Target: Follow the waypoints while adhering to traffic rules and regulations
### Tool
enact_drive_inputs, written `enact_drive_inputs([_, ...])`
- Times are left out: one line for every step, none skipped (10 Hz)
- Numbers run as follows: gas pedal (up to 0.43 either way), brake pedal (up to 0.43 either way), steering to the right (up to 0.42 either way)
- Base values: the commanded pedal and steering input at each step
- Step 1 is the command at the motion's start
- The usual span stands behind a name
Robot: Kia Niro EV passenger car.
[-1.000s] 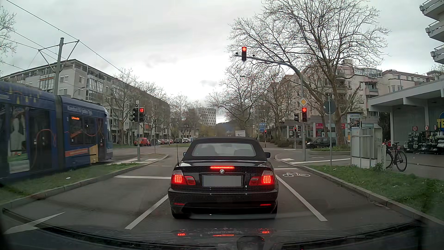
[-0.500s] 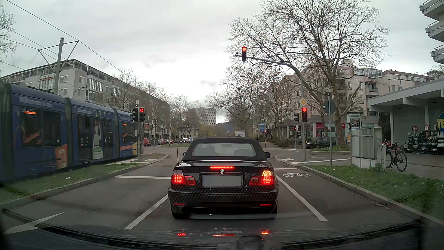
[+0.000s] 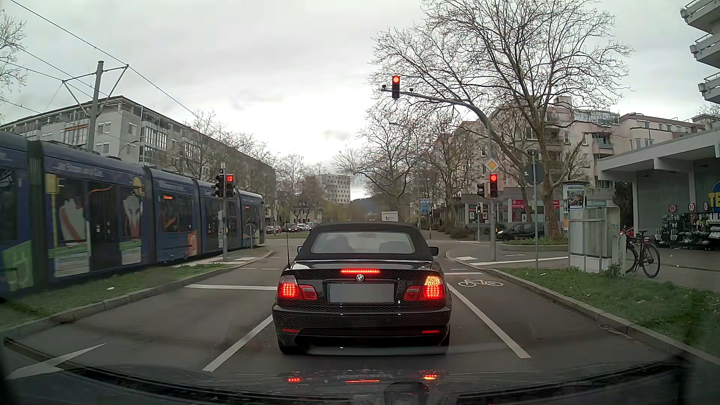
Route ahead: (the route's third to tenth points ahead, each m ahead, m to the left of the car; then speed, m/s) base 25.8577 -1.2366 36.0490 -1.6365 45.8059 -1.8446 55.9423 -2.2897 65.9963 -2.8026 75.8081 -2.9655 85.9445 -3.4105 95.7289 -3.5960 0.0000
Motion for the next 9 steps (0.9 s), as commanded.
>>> enact_drive_inputs([0.0,0.22,0.023])
enact_drive_inputs([0.0,0.213,0.023])
enact_drive_inputs([0.0,0.22,0.023])
enact_drive_inputs([0.0,0.213,0.023])
enact_drive_inputs([0.0,0.22,0.023])
enact_drive_inputs([0.0,0.22,0.023])
enact_drive_inputs([0.0,0.213,0.023])
enact_drive_inputs([0.0,0.22,0.023])
enact_drive_inputs([0.0,0.213,0.023])
